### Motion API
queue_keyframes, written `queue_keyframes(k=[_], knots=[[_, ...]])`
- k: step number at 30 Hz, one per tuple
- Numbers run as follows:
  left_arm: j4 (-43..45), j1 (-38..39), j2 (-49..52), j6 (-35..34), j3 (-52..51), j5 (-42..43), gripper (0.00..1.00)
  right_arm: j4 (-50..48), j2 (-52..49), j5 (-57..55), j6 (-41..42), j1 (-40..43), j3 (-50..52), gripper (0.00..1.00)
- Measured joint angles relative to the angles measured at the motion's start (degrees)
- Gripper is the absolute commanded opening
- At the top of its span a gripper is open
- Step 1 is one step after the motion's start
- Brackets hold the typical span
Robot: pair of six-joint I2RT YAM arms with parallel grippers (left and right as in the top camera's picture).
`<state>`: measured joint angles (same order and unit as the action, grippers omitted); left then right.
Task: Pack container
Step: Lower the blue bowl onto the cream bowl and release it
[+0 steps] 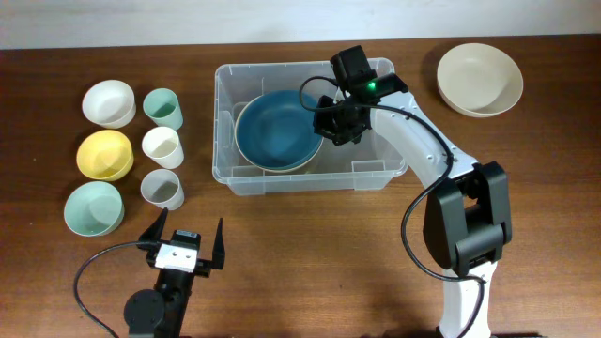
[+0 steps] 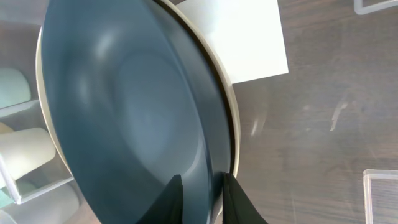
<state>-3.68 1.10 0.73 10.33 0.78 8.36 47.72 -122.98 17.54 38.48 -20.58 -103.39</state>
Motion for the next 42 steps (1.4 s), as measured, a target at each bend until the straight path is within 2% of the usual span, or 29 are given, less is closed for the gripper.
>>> queue_keyframes(k=[3, 9, 42], knots=[[0.0, 0.0, 0.0, 0.0, 0.0, 0.0, 1.0, 0.02, 0.0, -0.15, 0.22, 0.0, 0.0, 0.05], [0.0, 0.0, 0.0, 0.0, 0.0, 0.0, 1.0, 0.04, 0.0, -0.17, 0.28, 0.0, 0.0, 0.04], [0.0, 0.0, 0.0, 0.0, 0.0, 0.0, 1.0, -0.28, 1.07, -0.44, -1.29, 0.0, -1.99, 0.04]])
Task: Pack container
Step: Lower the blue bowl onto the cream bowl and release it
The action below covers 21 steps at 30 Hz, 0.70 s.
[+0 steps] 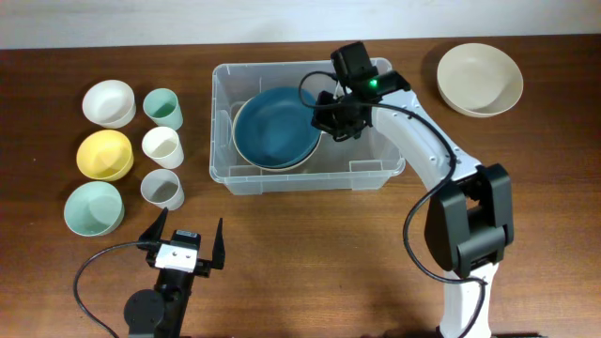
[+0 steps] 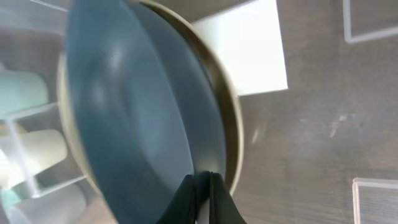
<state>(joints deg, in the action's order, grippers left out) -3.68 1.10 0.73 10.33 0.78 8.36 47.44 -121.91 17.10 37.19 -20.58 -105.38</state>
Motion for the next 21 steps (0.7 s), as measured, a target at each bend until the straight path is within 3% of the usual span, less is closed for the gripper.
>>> queue_keyframes(k=[21], knots=[[0.0, 0.0, 0.0, 0.0, 0.0, 0.0, 1.0, 2.62, 1.75, 0.83, -0.37, 0.0, -2.19, 0.04]])
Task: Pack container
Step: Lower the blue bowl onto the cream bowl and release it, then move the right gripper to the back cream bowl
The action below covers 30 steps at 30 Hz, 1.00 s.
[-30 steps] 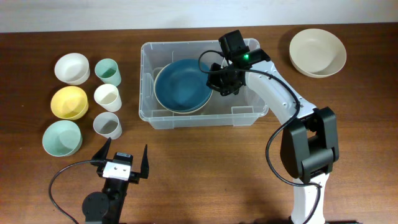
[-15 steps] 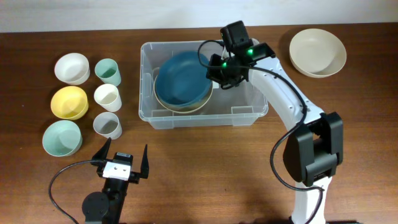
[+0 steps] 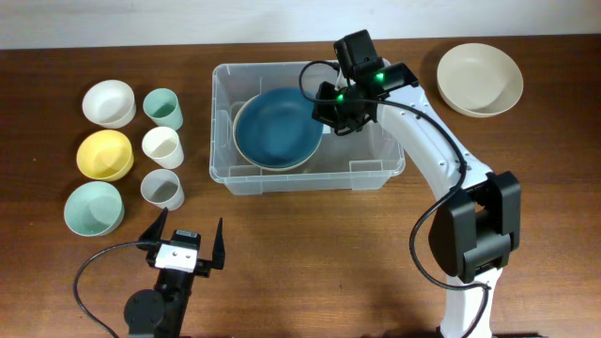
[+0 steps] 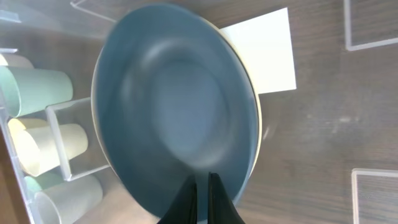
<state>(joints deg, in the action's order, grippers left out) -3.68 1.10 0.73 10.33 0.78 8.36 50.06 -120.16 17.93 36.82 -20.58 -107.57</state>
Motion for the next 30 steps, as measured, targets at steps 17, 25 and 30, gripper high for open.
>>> queue_keyframes(k=[17, 25, 30], knots=[[0.0, 0.0, 0.0, 0.0, 0.0, 0.0, 1.0, -0.07, 0.0, -1.07, -2.89, 2.12, -0.02, 0.19], [0.0, 0.0, 0.0, 0.0, 0.0, 0.0, 1.0, -1.01, 0.02, 3.78, -7.45, 2.95, -0.02, 0.11], [0.0, 0.0, 0.0, 0.0, 0.0, 0.0, 1.0, -1.29, 0.02, 5.68, -8.55, 0.68, -0.02, 0.11]])
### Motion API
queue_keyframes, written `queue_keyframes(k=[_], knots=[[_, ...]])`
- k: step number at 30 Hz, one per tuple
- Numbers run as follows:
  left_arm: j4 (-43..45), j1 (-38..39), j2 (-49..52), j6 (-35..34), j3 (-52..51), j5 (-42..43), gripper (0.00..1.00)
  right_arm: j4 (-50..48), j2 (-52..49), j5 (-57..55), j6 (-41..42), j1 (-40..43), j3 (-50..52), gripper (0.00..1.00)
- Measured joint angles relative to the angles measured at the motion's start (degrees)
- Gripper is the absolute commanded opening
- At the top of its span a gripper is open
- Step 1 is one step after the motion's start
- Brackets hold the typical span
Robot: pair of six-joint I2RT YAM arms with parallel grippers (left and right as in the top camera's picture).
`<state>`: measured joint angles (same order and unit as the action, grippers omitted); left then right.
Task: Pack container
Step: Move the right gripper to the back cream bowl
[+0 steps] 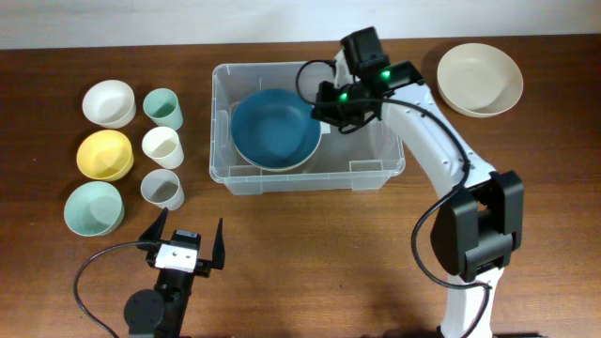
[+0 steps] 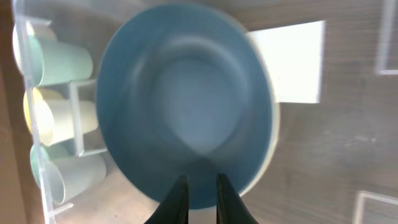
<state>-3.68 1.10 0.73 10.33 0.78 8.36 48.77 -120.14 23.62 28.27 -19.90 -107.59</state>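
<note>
A blue bowl (image 1: pixel 272 130) with a cream outside lies mouth-up in the left half of the clear plastic container (image 1: pixel 376 171). My right gripper (image 1: pixel 331 111) hangs over the bowl's right rim. In the right wrist view its fingertips (image 2: pixel 200 198) stand apart, open, and the blue bowl (image 2: pixel 186 124) shows through the gap below them. My left gripper (image 1: pixel 185 240) rests open near the table's front edge, holding nothing.
A beige bowl (image 1: pixel 480 79) sits at the back right. Left of the container stand a white bowl (image 1: pixel 108 102), a yellow bowl (image 1: pixel 103 155), a pale green bowl (image 1: pixel 93 207) and three cups: green (image 1: pixel 162 107), cream (image 1: pixel 161 146), grey (image 1: pixel 162 189).
My right gripper's fingers were pinched together at the blue bowl's rim; now they stand apart above it. The bowl sits slightly further left in the container. The left arm has not moved.
First my right fingers straddled the right rim of the blue bowl, which leaned in the container. Then they were shut on that rim. A second ago they still pinched it, the bowl lying flatter. Now the bowl rests in the container and the fingers are open.
</note>
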Motion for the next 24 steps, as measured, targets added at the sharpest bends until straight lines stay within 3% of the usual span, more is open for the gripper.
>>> queue_keyframes(k=[6, 10, 12, 13, 14, 15, 17, 24], knots=[[0.0, 0.0, 0.0, 0.0, 0.0, 0.0, 1.0, 0.04, 0.0, -5.81, -0.17, -0.2, -0.07, 0.19], [0.0, 0.0, 0.0, 0.0, 0.0, 0.0, 1.0, 1.2, 0.0, -8.94, -0.37, 5.22, -2.01, 0.25], [0.0, 0.0, 0.0, 0.0, 0.0, 0.0, 1.0, 2.14, 0.0, -9.7, -0.33, 9.51, -4.24, 0.32], [0.0, 0.0, 0.0, 0.0, 0.0, 0.0, 1.0, 2.62, 0.09, -10.01, -0.39, 12.22, -5.68, 0.41], [0.0, 0.0, 0.0, 0.0, 0.0, 0.0, 1.0, 2.86, 0.33, -10.4, -0.22, 15.23, -7.08, 0.6], [0.0, 0.0, 0.0, 0.0, 0.0, 0.0, 1.0, 3.15, 0.55, -10.56, 0.15, 17.22, -8.07, 0.72], [0.0, 0.0, 0.0, 0.0, 0.0, 0.0, 1.0, 3.19, 1.09, -10.75, 0.28, 22.01, -10.05, 0.86], [0.0, 0.0, 0.0, 0.0, 0.0, 0.0, 1.0, 2.45, 2.14, -14.27, 4.37, 34.75, -12.11, 0.9]])
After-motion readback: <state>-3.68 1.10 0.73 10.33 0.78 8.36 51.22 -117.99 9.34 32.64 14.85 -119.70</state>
